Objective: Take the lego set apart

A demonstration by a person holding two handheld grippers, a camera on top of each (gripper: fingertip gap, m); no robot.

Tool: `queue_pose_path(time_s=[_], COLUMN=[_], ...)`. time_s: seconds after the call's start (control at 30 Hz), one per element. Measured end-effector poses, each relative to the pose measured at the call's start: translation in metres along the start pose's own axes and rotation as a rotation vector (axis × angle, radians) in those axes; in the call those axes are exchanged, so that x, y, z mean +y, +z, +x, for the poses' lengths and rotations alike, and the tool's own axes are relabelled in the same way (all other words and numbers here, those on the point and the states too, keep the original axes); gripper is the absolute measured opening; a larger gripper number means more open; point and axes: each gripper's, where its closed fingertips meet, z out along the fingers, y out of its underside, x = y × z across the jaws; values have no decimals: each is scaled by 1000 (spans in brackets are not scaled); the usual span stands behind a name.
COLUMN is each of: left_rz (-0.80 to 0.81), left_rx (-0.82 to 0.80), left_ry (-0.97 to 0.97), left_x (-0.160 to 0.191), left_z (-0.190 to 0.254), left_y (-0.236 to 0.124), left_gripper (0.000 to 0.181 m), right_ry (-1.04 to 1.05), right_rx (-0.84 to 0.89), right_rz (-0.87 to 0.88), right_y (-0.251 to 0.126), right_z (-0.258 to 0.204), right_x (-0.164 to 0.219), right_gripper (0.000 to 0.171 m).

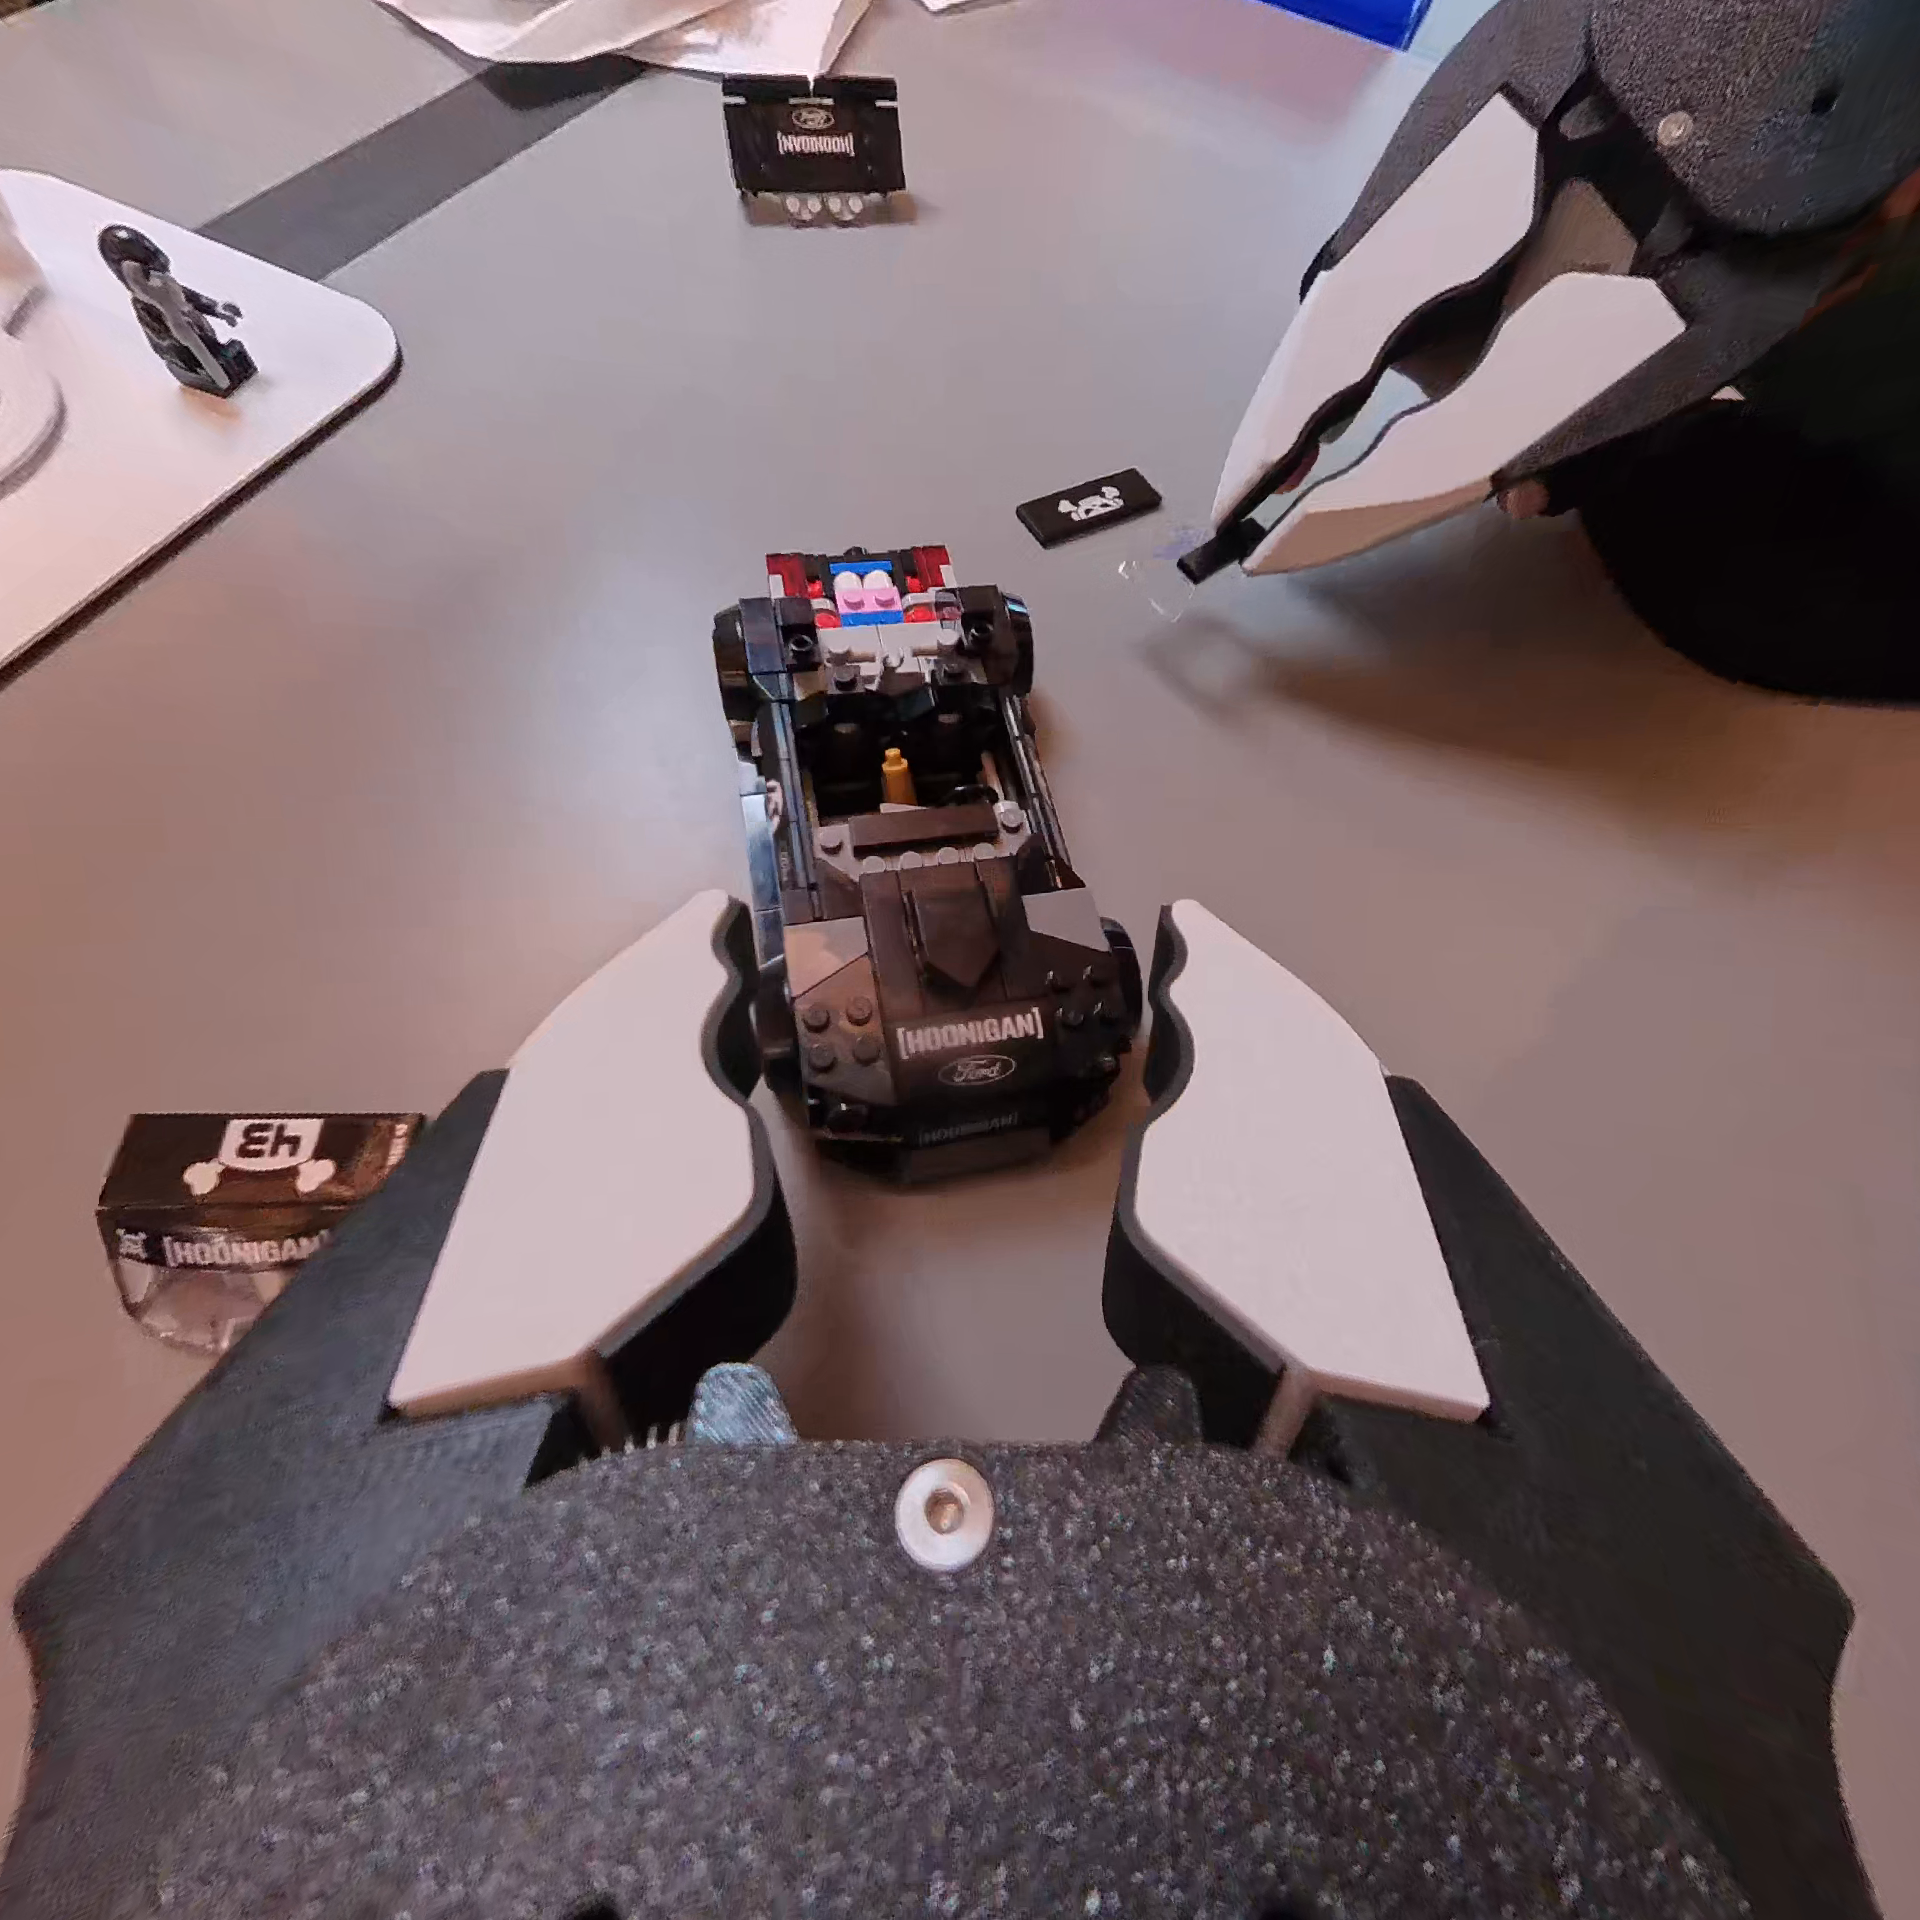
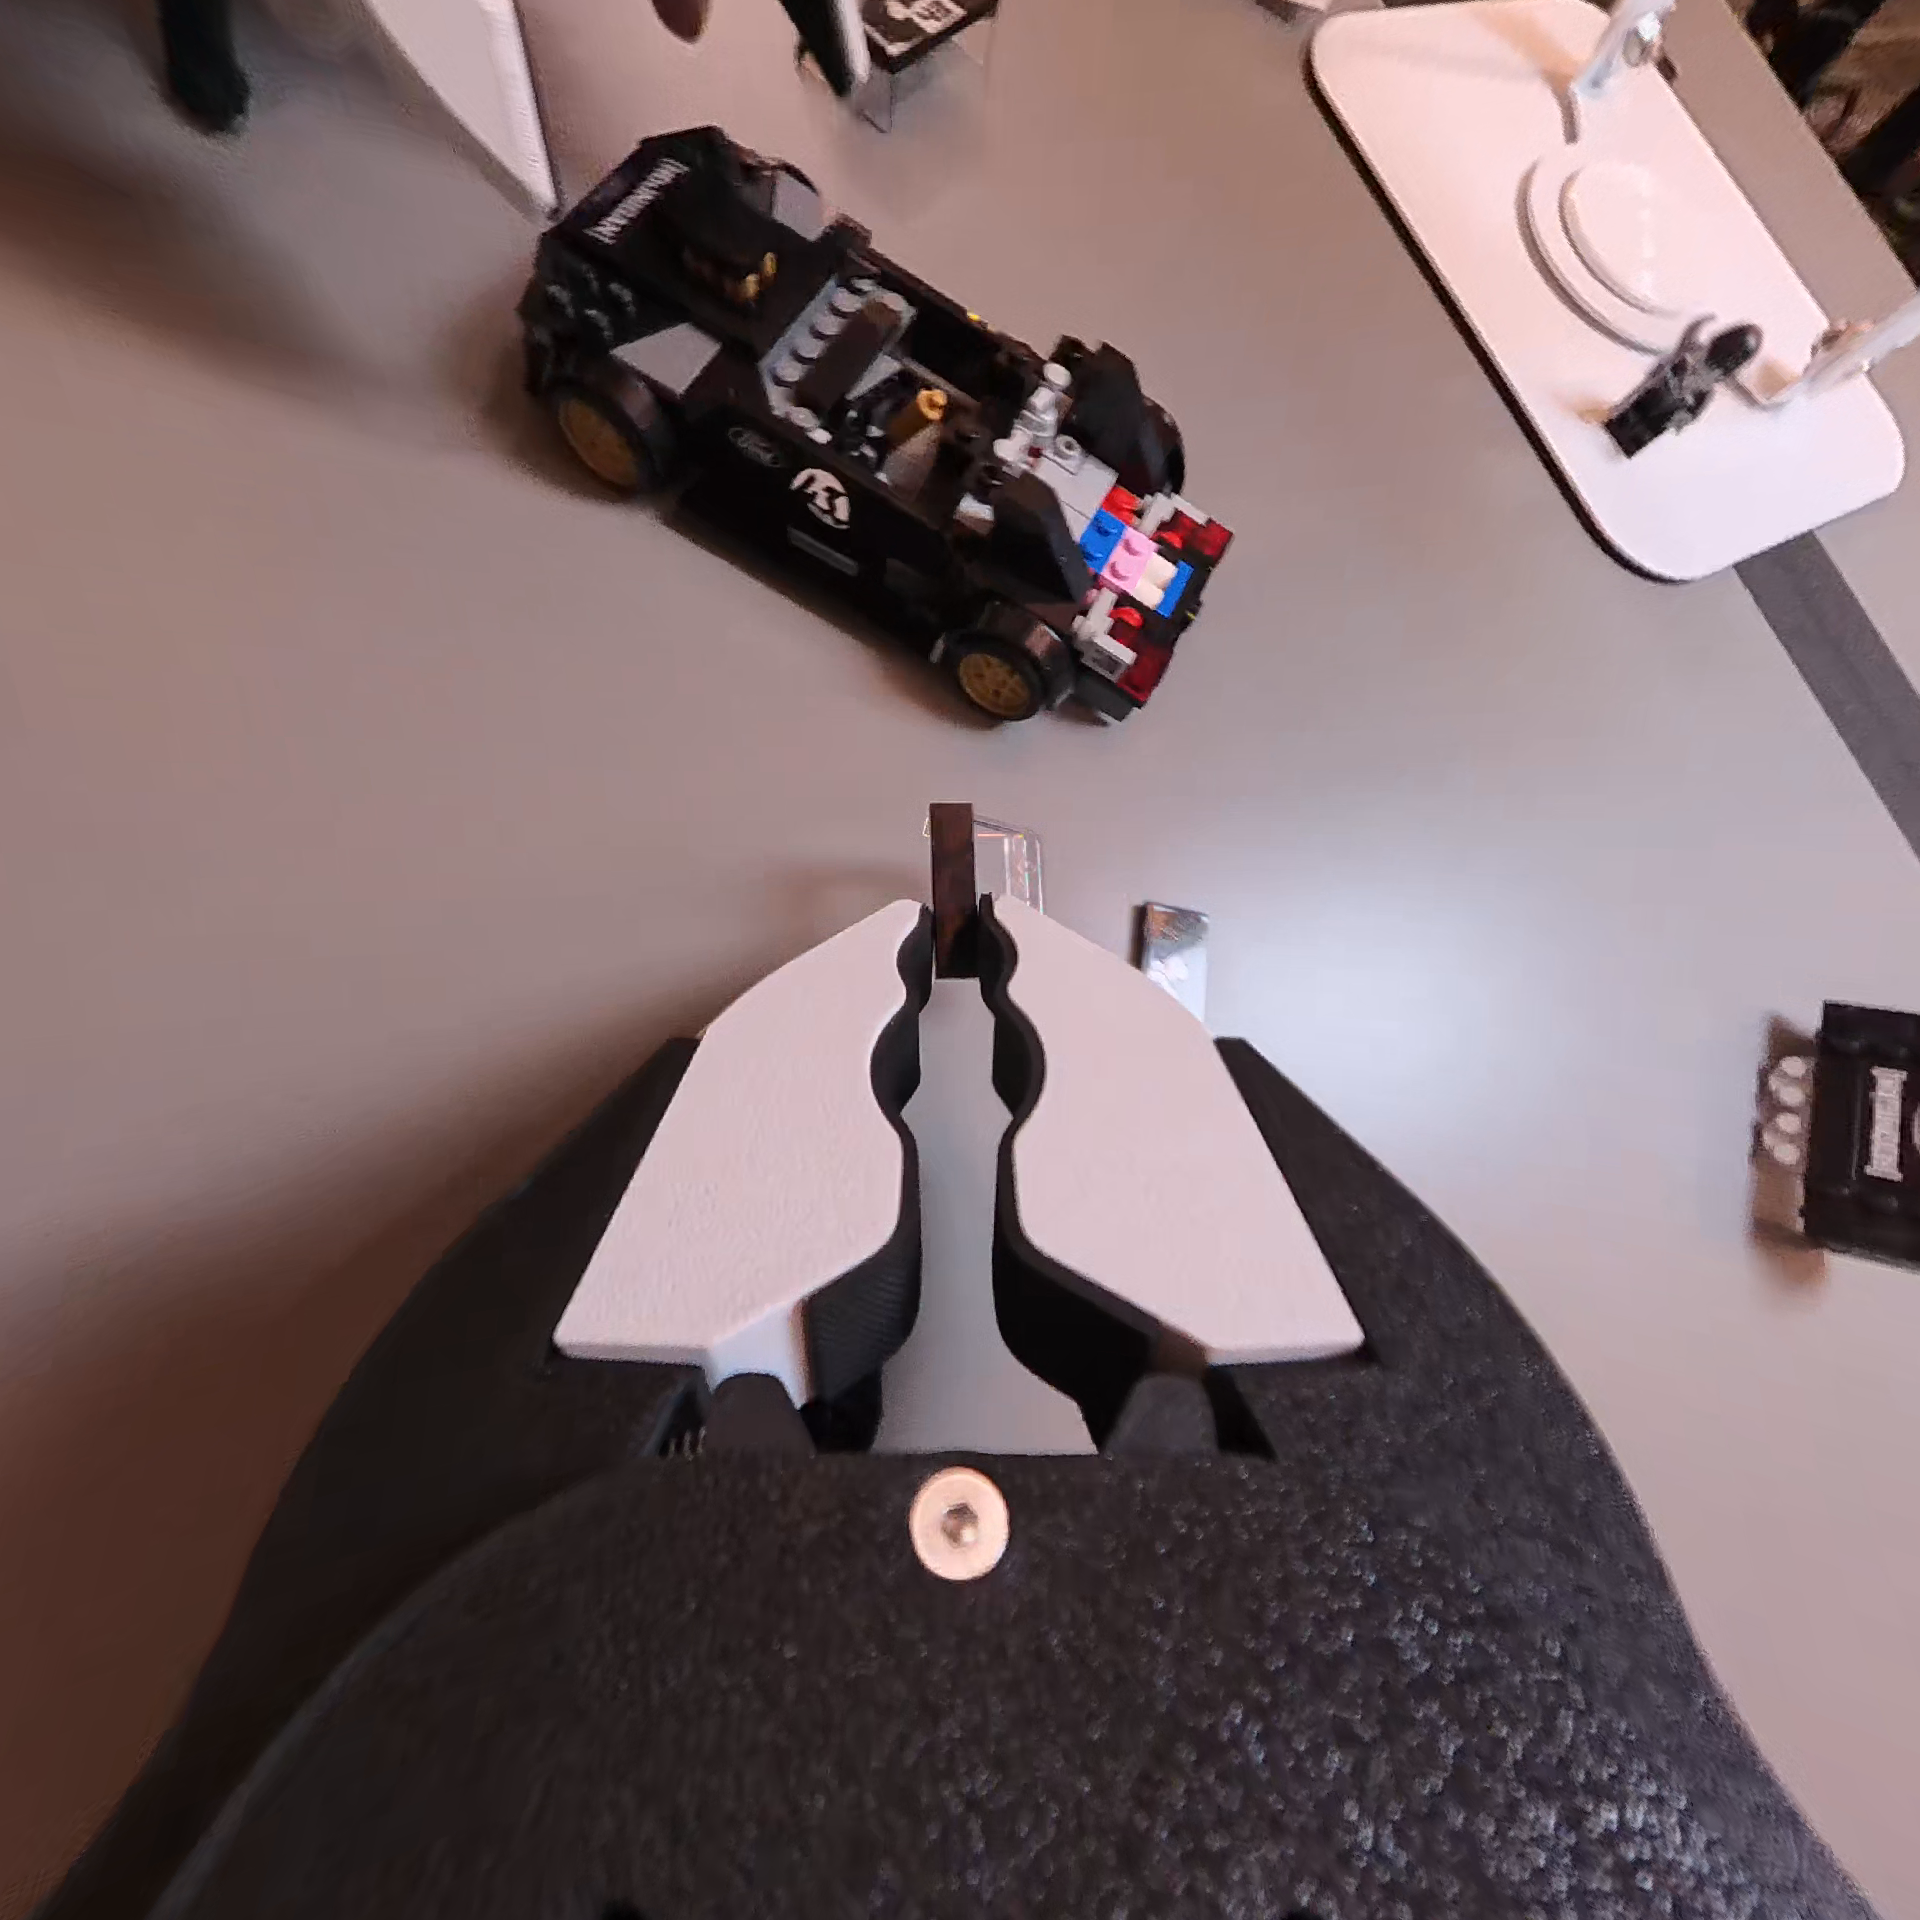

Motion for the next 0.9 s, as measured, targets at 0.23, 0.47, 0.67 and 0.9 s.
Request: queue_pose_path(time_s=[0.23, 0.47, 0.67, 0.9], left_rz=[22, 82, 136, 147], left_rx=[9, 109, 183, 94], left_ry=[103, 217, 254, 495], left_x=[-5, -13, -17, -15], left_z=[15, 52, 70, 69], left_y=[0, 5, 5, -5], left_gripper=[59, 48, 39, 27], right_ry=[-162, -381, -500, -417], right_rx=[-13, 83, 103, 41], right_rz=[84, 253, 336, 432], right_y=[3, 4, 11, 7], right_z=[-26, -46, -67, -73], right_x=[-19, -55, -78, -101], right_gripper=[8, 8, 8, 8])
